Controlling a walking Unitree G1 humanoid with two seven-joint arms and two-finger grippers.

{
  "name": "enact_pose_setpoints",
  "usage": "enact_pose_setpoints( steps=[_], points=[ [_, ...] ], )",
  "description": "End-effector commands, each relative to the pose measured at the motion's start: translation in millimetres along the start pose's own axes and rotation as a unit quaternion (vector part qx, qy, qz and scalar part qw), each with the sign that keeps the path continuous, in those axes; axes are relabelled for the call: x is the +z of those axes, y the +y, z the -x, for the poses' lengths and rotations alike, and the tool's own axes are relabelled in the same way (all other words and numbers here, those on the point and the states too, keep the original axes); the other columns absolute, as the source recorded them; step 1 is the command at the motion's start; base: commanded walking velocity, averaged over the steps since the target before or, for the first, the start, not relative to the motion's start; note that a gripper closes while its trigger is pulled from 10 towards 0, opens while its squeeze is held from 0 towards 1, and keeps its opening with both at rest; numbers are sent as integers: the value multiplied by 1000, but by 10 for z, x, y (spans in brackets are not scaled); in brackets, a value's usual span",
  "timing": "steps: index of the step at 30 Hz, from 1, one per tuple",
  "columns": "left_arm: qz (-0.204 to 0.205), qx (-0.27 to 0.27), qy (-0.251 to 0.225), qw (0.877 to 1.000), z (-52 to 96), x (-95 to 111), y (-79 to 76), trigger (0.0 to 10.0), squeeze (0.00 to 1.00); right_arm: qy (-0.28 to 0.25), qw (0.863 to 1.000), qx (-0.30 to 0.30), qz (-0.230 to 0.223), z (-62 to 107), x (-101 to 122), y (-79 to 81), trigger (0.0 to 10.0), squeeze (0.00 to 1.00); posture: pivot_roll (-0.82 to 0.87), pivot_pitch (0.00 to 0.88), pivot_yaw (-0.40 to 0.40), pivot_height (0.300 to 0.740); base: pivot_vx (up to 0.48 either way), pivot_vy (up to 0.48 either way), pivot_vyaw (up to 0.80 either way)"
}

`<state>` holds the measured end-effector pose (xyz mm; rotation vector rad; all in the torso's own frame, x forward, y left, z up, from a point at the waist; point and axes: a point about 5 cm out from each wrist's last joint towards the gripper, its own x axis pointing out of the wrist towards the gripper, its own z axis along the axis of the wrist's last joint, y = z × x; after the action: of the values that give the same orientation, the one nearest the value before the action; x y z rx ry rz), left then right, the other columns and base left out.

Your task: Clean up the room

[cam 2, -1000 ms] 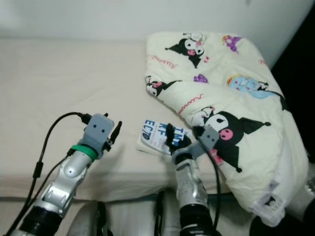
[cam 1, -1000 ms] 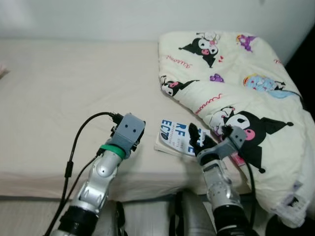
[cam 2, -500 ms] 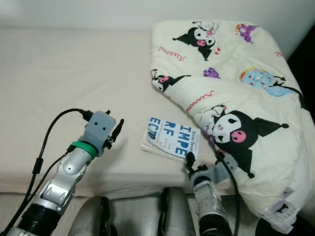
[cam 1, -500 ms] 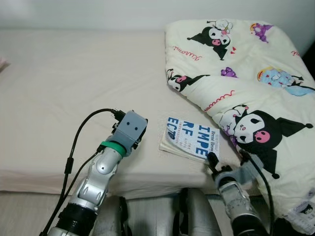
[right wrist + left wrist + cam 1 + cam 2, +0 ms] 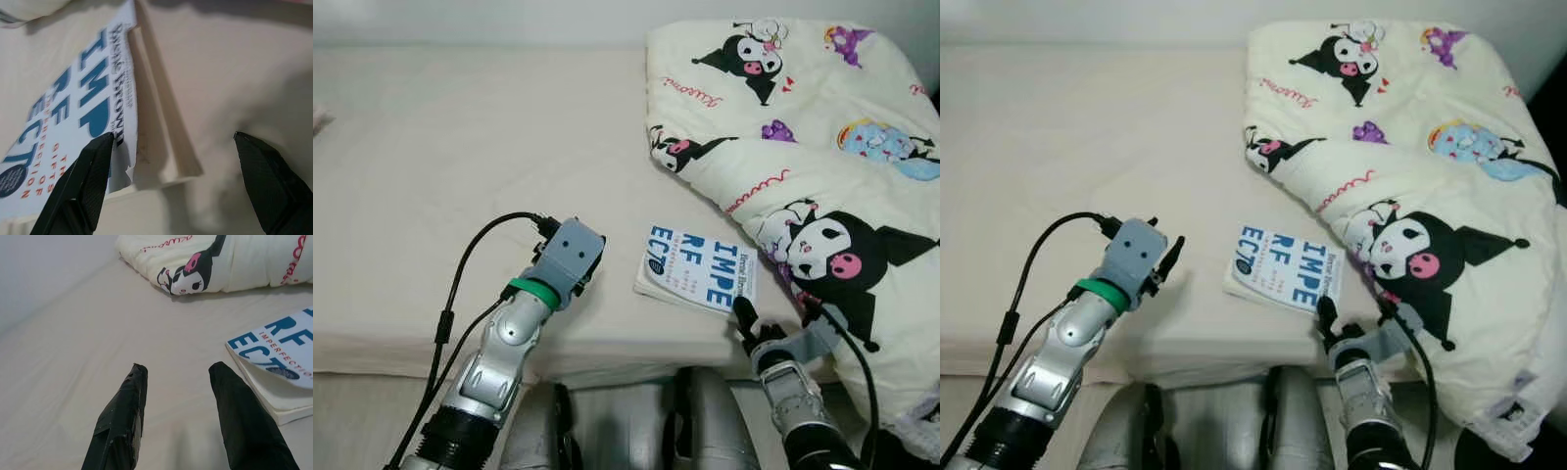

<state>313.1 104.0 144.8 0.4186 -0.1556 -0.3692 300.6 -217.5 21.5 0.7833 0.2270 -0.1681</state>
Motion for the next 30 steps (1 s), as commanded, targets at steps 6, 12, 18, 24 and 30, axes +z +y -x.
enact_pose_setpoints(
  steps=[6, 12, 18, 24, 30],
  points=[
    [-10, -8, 22, 1000, 84, -83, 8, 10000, 0, 55, 996, 65, 34, -35, -219, 198, 10000, 0, 36, 226, 140, 612, 0, 0, 0],
    [-10, -11, 23, 1000, 98, -57, -5, 10000, 0, 88, 990, 110, 16, -76, -316, 366, 10000, 0, 51, 236, 152, 612, 0, 0, 0],
    [-13, -16, 26, 999, 128, -46, -5, 10000, 0, 91, 986, 142, -9, -66, -376, 425, 2118, 0, 70, 246, 164, 612, 0, 0, 0],
    [-18, -19, 30, 999, 158, -37, 17, 10000, 0, 32, 972, 203, -109, -101, -202, 518, 2510, 0, 101, 251, 183, 612, 0, 0, 0],
    [-22, -22, 32, 999, 183, -27, 27, 10000, 0, 4, 963, 203, -175, -134, -94, 517, 10000, 0, 115, 254, 191, 612, 0, 0, 0]
  ],
)
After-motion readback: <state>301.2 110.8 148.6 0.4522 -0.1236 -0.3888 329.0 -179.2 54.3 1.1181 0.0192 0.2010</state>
